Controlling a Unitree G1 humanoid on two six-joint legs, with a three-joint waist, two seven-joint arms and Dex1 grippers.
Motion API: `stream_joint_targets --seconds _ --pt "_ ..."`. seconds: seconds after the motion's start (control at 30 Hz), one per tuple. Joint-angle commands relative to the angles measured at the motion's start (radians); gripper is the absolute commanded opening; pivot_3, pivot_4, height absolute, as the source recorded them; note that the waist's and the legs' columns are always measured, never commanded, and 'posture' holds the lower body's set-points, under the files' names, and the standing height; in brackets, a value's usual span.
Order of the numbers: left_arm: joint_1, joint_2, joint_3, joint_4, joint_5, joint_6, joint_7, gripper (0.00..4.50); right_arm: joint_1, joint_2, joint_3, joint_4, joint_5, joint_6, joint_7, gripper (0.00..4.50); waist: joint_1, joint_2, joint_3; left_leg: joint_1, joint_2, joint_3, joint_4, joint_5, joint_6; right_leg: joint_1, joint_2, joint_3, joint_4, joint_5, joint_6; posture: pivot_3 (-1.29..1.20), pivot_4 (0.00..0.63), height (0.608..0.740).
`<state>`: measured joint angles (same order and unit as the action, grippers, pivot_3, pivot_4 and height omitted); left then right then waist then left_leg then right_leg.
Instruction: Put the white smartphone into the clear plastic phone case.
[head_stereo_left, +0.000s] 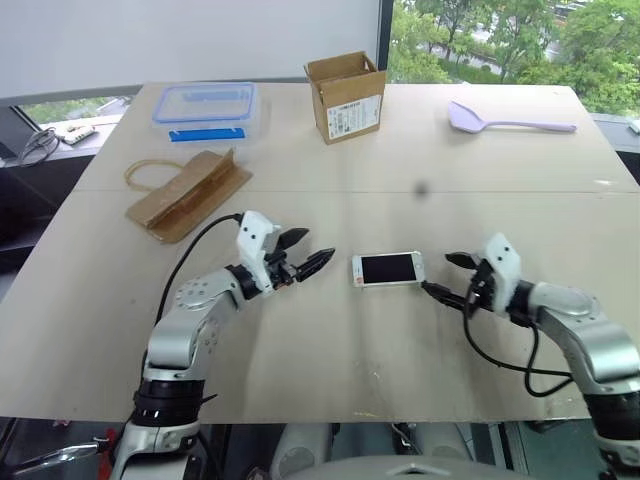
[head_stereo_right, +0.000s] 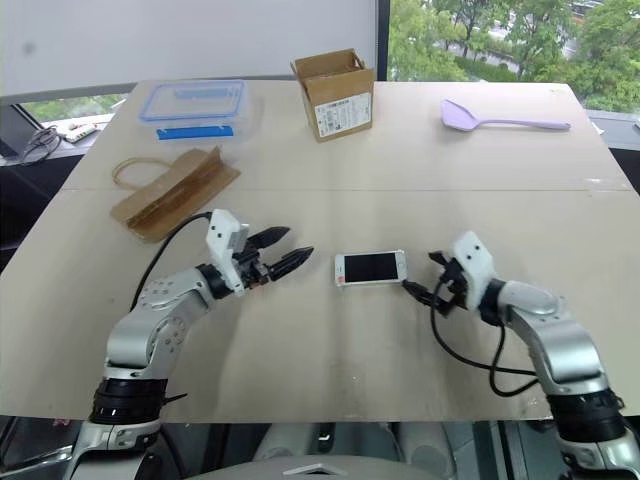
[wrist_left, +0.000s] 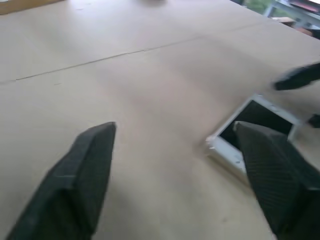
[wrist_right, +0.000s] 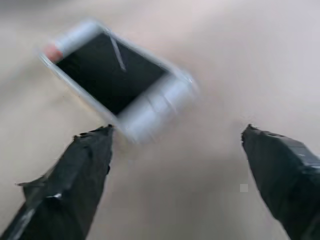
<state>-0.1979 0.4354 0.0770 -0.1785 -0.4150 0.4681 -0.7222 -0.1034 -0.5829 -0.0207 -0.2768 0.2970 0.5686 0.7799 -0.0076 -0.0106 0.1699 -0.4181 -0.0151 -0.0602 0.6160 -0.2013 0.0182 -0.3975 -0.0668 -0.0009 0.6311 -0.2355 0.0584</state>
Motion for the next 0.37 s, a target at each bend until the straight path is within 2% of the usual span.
stream_joint_targets --seconds 0.03,0.37 --pt "0.049 -0.019 0.043 -0.078 -0.032 -0.016 0.041 3.67 0.090 -0.035 -0.101 -0.051 0.008 -0.095 0.000 4.50 -0.002 0.000 0.001 0.000 0.000 0.000 0.000 0.000 0.000 0.000 0.000 0.000 0.000 0.000 0.000 0.00 0.150 0.740" --pt "0.256 0.031 0.132 -0.180 -0.126 0.008 0.007 3.67 0.257 -0.040 -0.341 -0.047 0.053 -0.157 -0.065 4.50 -0.001 -0.001 0.003 0.001 0.001 0.001 0.001 0.000 0.000 0.001 -0.001 0.001 0.000 -0.004 -0.001 0.00 0.150 0.740"
